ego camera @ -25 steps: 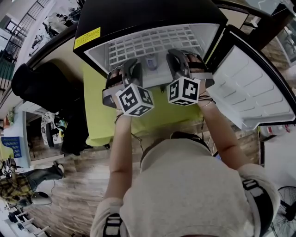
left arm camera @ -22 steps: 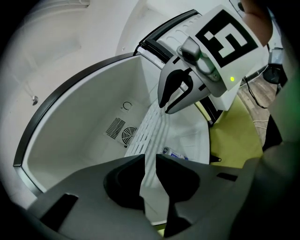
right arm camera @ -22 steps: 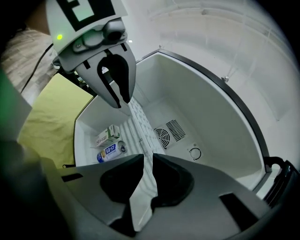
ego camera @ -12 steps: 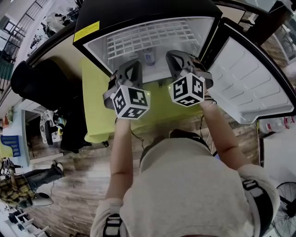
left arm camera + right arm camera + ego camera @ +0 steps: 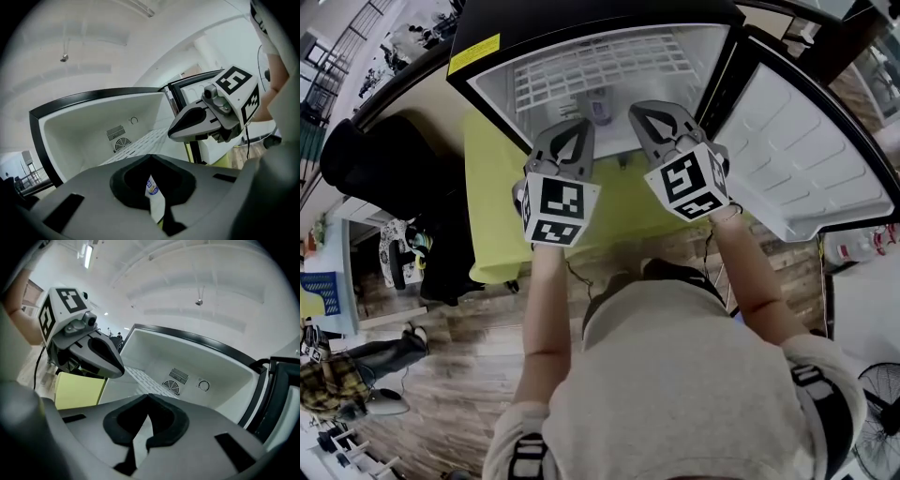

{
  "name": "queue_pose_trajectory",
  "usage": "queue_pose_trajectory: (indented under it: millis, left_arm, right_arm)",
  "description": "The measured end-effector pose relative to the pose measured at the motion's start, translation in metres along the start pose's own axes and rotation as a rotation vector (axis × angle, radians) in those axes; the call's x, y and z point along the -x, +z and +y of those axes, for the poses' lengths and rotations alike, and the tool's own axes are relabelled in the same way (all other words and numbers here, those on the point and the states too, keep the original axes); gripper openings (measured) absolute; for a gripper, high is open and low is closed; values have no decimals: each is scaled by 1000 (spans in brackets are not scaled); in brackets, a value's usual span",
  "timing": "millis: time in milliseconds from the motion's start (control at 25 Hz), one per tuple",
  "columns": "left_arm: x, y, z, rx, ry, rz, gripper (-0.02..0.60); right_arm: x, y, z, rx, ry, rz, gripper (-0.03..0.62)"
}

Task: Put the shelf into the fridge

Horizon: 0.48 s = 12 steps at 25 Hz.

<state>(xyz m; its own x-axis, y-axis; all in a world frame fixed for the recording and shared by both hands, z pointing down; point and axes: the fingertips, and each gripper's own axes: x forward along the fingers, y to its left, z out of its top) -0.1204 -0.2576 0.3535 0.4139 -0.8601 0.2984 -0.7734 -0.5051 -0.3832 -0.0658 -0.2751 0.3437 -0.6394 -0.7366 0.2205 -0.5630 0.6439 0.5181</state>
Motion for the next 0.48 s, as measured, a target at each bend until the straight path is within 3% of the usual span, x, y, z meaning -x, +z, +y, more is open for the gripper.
queue_pose_trajectory:
  millis: [280,480]
  left_arm:
    - [5,-3,-15,-14,-51,-2,14]
    - [11,8,-23,96,-103,-83,14]
  right_arm:
    - [14,10,7,-177,17,-76,12]
    - [20,11,15,-272,46,-120,12]
